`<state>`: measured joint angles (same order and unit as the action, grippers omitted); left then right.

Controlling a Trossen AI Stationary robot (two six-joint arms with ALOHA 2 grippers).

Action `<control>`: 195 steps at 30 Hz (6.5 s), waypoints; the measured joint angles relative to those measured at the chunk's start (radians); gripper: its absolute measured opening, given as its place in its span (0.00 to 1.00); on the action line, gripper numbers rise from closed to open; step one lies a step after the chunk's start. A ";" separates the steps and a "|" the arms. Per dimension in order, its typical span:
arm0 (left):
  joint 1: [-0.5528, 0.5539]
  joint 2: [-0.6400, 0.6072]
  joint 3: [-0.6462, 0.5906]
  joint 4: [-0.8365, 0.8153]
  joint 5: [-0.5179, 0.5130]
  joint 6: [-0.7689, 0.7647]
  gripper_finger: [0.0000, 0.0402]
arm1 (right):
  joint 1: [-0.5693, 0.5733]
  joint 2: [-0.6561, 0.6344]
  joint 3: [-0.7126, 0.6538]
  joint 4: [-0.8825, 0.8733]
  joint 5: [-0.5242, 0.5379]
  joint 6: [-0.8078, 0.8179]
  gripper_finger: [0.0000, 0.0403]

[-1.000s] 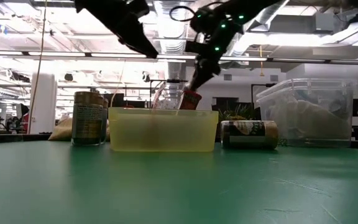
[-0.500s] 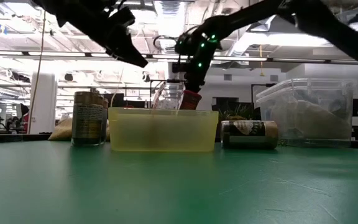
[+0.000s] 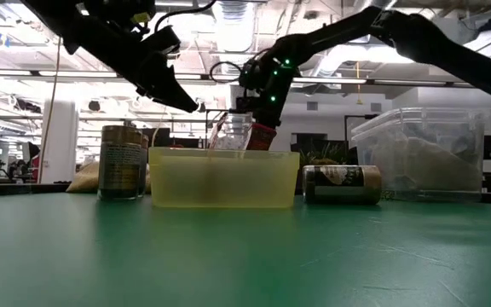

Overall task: Sort spices by type
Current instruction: Put the brown seasoning bottle into the orange bin, then put the gold seasoning can into the pink bin

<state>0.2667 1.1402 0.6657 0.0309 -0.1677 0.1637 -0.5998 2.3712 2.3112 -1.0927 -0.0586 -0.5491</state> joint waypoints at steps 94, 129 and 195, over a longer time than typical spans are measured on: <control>-0.144 -0.271 -0.001 -0.296 -0.176 -0.125 0.69 | 0.378 -0.691 -0.841 0.098 0.084 0.397 0.58; -0.170 -0.155 0.258 -0.897 -0.036 -0.115 0.71 | 0.914 -0.799 -1.015 0.272 0.406 0.814 0.64; -0.188 0.313 0.401 -1.169 0.025 0.320 0.67 | 0.997 -0.691 -1.024 0.531 0.406 0.914 0.64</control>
<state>0.0790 1.4528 1.0668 -1.1381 -0.1428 0.4838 0.3973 1.6807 1.2869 -0.5614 0.3470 0.3653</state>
